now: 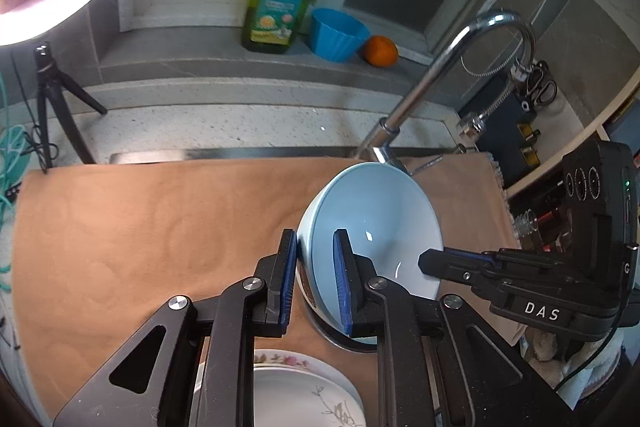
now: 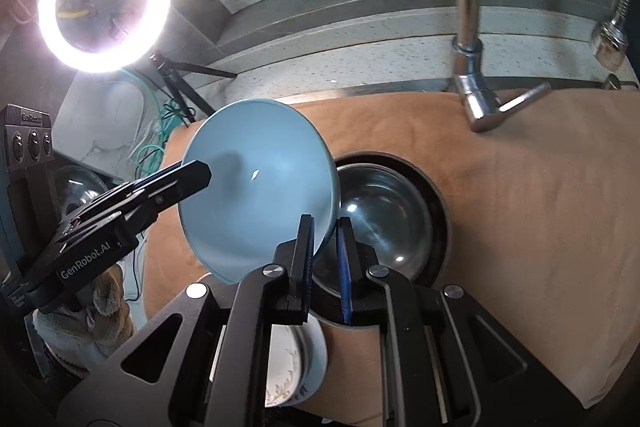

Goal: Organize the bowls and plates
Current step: 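Lift the pale blue bowl and carry it over the nested steel bowls, then lower the pale blue bowl into the red-sided bowl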

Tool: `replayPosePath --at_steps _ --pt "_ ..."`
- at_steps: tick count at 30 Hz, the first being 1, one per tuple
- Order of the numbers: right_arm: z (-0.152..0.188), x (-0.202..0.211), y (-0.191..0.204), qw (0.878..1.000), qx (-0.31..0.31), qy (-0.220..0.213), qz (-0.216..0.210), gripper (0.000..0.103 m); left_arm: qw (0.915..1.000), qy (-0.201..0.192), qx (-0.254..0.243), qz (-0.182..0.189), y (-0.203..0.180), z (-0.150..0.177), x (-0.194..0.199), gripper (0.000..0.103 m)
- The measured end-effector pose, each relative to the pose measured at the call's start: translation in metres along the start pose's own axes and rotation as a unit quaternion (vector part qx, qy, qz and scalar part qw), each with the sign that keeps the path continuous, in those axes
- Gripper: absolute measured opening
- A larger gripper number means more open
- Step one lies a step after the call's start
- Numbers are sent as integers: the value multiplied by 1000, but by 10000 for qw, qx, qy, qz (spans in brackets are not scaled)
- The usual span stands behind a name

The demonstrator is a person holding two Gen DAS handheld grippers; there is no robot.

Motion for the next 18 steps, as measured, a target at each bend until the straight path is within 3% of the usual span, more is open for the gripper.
replayPosePath --at_steps 11,18 --pt "13 -7 -35 9994 -195 127 250 11 9982 578 -129 -69 -15 27 -44 16" --pt "18 -21 -44 9988 -217 251 356 11 9972 714 -146 -134 -14 36 -55 16"
Point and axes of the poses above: each gripper's, at about its wrist camera, not at the fingertips, and x roughly against the way its jaws point, y to its left, z to its underside, the point moved 7 cm from there along -x, roughly the way its jaws point, and after that the axes turned 2 degrees about x, right-handed, at the moved point
